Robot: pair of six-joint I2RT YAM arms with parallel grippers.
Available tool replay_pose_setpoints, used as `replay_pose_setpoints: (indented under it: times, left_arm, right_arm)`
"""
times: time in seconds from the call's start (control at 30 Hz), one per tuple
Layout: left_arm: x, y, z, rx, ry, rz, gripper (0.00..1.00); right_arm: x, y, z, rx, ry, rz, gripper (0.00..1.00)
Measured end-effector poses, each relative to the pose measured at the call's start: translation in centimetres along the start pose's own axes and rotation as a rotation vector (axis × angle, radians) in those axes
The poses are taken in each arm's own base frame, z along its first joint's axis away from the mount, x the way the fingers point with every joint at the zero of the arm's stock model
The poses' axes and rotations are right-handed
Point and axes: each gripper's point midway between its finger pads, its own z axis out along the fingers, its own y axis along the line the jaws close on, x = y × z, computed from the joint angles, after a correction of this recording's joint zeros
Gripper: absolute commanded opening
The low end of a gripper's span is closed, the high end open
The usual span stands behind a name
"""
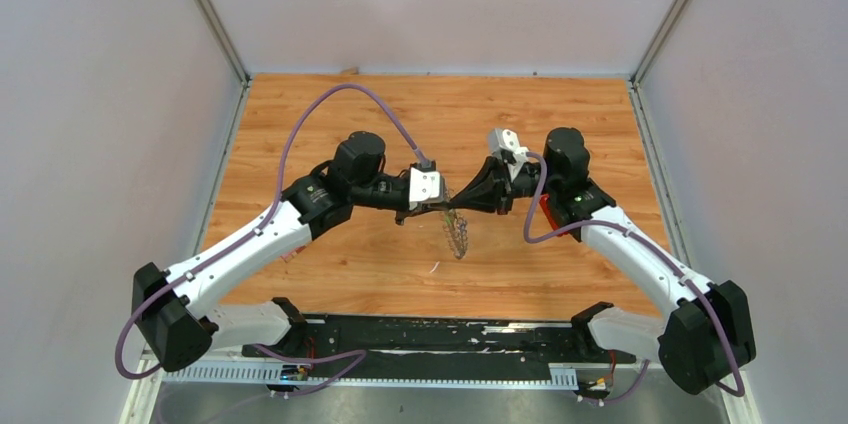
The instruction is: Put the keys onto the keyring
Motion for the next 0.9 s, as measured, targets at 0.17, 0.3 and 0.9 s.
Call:
replay_pose_setpoints:
  times: [0.17, 0.3, 0.9]
  left_arm:
    - [0.0, 0.3, -0.1, -0.018, 0.005, -0.001, 0.0]
    - [0.1, 0.5, -0.1, -0.024, 0.009, -0.003, 0.0]
    - [-0.8, 0.6, -1.3, -0.021, 0.035, -0.02, 0.0]
  right_arm:
    - [-0.1, -0.3, 0.0, 0.016, 0.009, -0.012, 0.0]
    - [0.0, -0.5, -0.1, 0.024, 0.017, -0.018, 0.0]
    - [0.3, -1.0, -0.1, 0.044, 0.035, -0.057, 0.0]
